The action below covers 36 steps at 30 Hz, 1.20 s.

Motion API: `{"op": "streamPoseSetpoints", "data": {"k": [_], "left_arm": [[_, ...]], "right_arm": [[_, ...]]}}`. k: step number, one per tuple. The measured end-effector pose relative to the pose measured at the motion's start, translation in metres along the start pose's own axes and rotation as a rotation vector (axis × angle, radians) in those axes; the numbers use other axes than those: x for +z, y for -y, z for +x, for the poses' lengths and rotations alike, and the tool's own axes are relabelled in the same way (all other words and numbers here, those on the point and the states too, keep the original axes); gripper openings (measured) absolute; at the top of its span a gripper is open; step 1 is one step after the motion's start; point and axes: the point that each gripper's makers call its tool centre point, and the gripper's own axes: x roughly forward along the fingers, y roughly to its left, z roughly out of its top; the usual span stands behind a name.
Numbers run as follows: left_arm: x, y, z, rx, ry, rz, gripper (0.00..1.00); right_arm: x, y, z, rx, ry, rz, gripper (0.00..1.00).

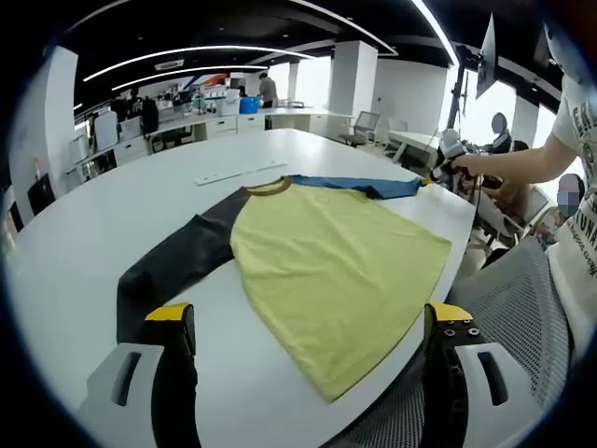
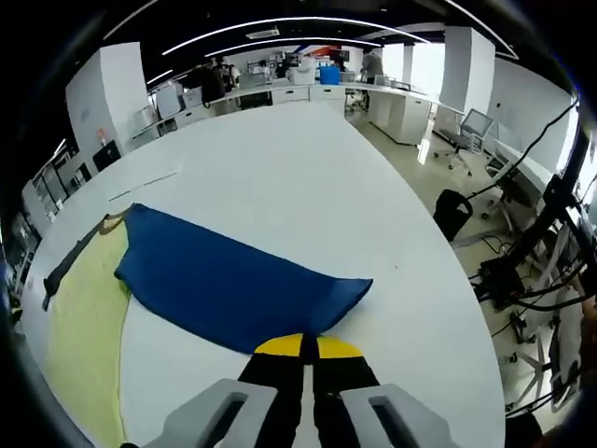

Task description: Fold the garment on the visible template until the final outline fits inside the template.

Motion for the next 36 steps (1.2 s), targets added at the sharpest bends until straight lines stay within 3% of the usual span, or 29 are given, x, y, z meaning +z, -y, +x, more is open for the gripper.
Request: {"op": "streamPoseSetpoints", "data": {"k": [15,27,36], "left_arm": [[-0.001,0.002,-0.002,-0.008,0.004,0.006,0.99],[0.001,0.007,0.002,-0.020,0.005,0.009,0.99],[0.001,0.006,0.001,-0.016,0.012,0.003,0.99]], "right_arm": [[0.038,-0.031,-0.002,0.044,0.051,-0.070,0.00],[0.047,-0.062,0.004,0.104,0.045,-0.064,0.00],[0.067,-0.073,0.015,0.142,0.044,-0.091,0.00]]}}
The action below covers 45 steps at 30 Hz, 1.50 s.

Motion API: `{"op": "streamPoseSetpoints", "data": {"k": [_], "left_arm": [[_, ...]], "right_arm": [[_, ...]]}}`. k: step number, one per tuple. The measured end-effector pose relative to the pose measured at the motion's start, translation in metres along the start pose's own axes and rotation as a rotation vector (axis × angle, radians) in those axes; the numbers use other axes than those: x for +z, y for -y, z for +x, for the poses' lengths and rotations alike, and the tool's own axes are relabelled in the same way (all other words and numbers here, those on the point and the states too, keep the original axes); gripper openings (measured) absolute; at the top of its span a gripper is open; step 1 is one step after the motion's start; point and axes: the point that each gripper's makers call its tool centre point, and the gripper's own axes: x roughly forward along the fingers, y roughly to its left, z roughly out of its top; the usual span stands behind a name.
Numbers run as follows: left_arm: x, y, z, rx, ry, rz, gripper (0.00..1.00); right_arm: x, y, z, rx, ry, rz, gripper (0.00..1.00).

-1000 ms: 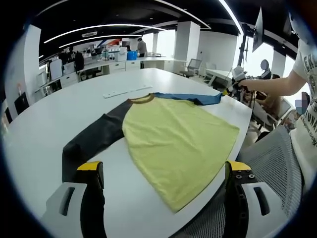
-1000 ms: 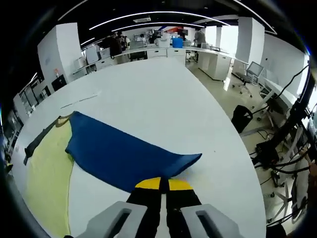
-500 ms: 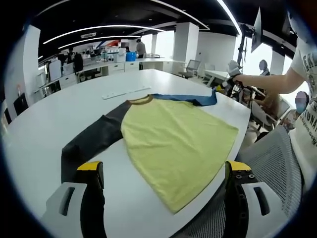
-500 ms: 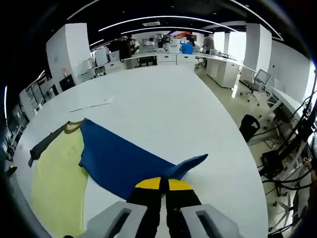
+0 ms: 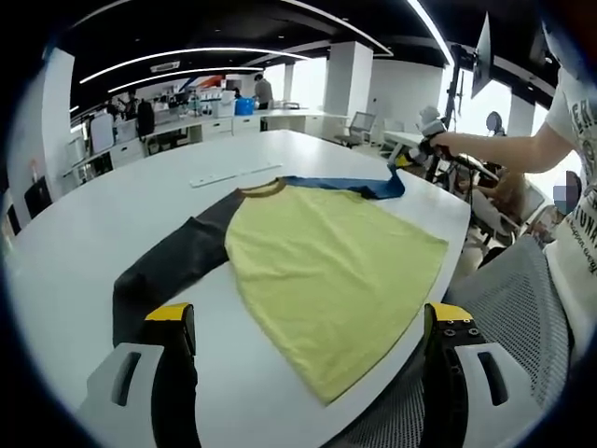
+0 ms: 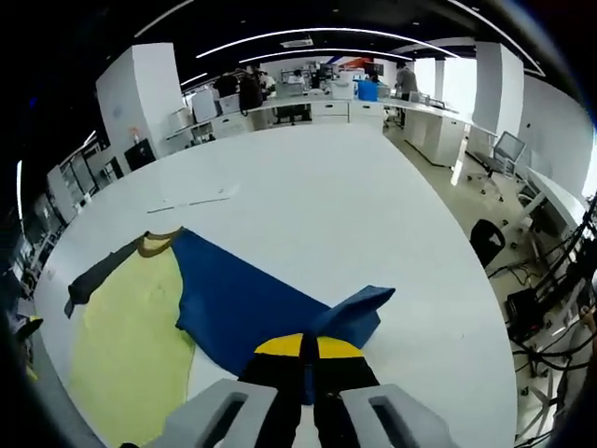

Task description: Fold the garment on the visible template until the final outline fits inside the template.

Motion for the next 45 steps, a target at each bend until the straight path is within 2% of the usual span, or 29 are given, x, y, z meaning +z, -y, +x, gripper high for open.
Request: {"op": "streamPoseSetpoints", "data": {"k": [13,31,37,45], "left_arm": [[0.001,-0.003,0.001,0.002,0.004,0.000,0.99],[0.001,-0.005,0.004,-0.006,0.010,-0.006,0.99],[0.000,-0.006,0.004,-0.006,0.012,-0.006,0.99],[-0.001,-0.007,0.003,-0.003,0.006,-0.007,0.99]], "right_arm": [[0.023,-0.038,0.007,0.062,0.014,-0.057,0.00],[0.049,-0.106,0.025,0.152,-0.005,-0.166,0.00],[0.053,-0.123,0.031,0.170,-0.020,-0.205,0.00],[0.067,-0.151,0.040,0.215,-0.020,-0.261,0.00]]}}
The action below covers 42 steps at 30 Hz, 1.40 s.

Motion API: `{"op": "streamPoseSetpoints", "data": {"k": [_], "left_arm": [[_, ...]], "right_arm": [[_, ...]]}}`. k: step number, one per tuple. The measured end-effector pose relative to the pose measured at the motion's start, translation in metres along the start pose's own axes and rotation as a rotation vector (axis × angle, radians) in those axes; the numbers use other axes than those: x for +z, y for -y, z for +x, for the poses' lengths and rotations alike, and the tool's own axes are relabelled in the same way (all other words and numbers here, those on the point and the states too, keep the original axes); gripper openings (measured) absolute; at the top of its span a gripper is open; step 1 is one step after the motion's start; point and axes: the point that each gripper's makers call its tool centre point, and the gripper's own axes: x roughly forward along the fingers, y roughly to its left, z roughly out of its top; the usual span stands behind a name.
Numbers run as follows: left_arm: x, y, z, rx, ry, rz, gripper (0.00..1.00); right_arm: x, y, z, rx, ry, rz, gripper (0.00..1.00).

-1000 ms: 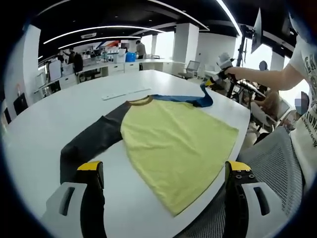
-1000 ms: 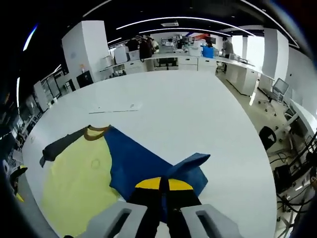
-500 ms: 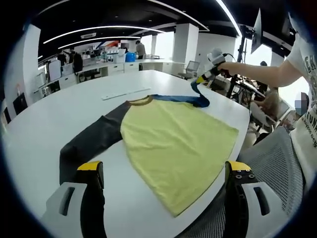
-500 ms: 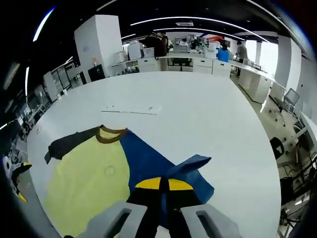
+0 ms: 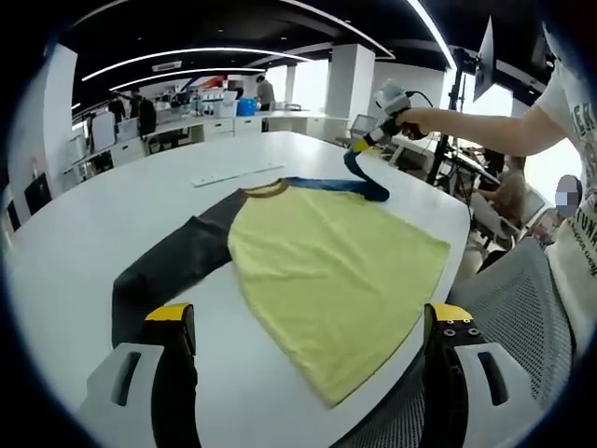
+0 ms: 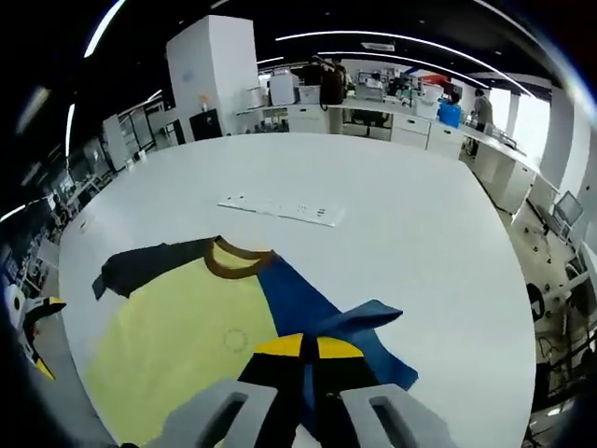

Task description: Fold the garment on the visible template until the final outline fits inside the template.

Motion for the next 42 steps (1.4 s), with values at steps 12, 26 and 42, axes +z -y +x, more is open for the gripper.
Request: {"op": "streamPoseSetpoints", "data": {"k": [12,26,42], "left_arm": [[-0.004,0.000,-0.001,0.007,-0.003,-0.001,0.99],[-0.006,-0.005,-0.003,0.020,-0.005,-0.010,0.99],[-0.002,-0.017,-0.006,0.067,0.014,-0.021,0.99]], "right_arm": [[0.016,-0.027,0.024,0.049,-0.031,-0.074,0.00],[0.036,-0.074,0.051,0.128,-0.024,-0.117,0.00],[0.051,-0.126,0.070,0.194,0.000,-0.179,0.00]]}}
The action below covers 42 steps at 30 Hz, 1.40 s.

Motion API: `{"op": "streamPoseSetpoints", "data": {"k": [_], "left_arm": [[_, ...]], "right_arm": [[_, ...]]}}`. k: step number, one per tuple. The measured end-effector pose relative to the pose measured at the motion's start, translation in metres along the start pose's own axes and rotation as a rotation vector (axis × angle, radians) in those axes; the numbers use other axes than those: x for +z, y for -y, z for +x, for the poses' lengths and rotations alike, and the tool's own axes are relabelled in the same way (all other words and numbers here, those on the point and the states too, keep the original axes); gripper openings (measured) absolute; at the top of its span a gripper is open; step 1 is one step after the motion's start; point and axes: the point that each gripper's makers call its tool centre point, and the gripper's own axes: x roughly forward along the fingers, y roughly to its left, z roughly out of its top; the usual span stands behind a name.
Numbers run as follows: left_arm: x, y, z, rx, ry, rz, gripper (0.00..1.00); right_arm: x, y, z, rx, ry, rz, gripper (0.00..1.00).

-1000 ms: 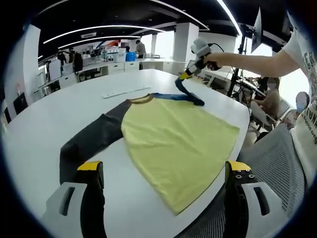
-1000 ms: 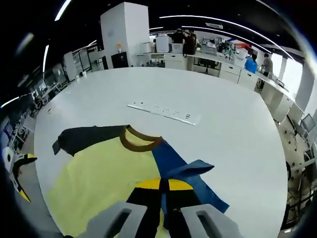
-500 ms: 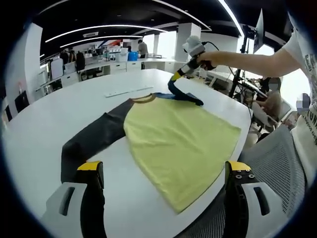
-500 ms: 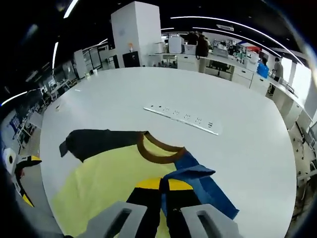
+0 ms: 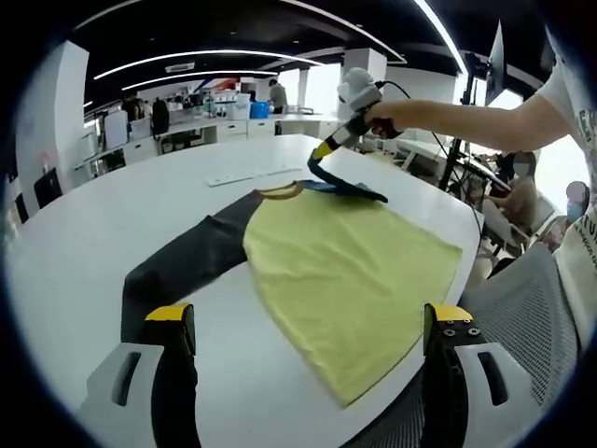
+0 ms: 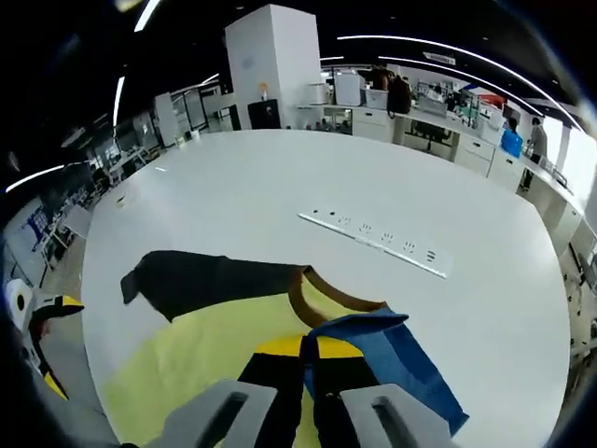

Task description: Fold the garment on the visible template until the final outline fits inside the template.

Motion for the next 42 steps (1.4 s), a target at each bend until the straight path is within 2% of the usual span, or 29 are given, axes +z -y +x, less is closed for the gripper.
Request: {"op": "streamPoseSetpoints", "data": {"k": [11,16,20,33,42], "left_arm": [[0.000,-0.009,-0.006,0.035,0.006,-0.008,0.99],[-0.004,-0.008,-0.005,0.032,-0.004,-0.007,0.98],[-0.004,-0.010,-0.005,0.031,-0.002,-0.008,0.99],[-0.008,-0.014,-0.004,0.041,-0.014,-0.012,0.98],[-0.012,-0.016,-0.005,0.046,-0.025,-0.017,0.98]], "right_arm": [[0.017,-0.036,0.015,0.063,0.015,-0.100,0.00],[0.028,-0.053,0.017,0.103,0.047,-0.165,0.00],[0.030,-0.065,0.019,0.126,0.046,-0.197,0.00],[0.003,-0.120,0.027,0.258,-0.008,-0.289,0.00],[-0.028,-0.150,0.037,0.335,-0.061,-0.329,0.00]]}}
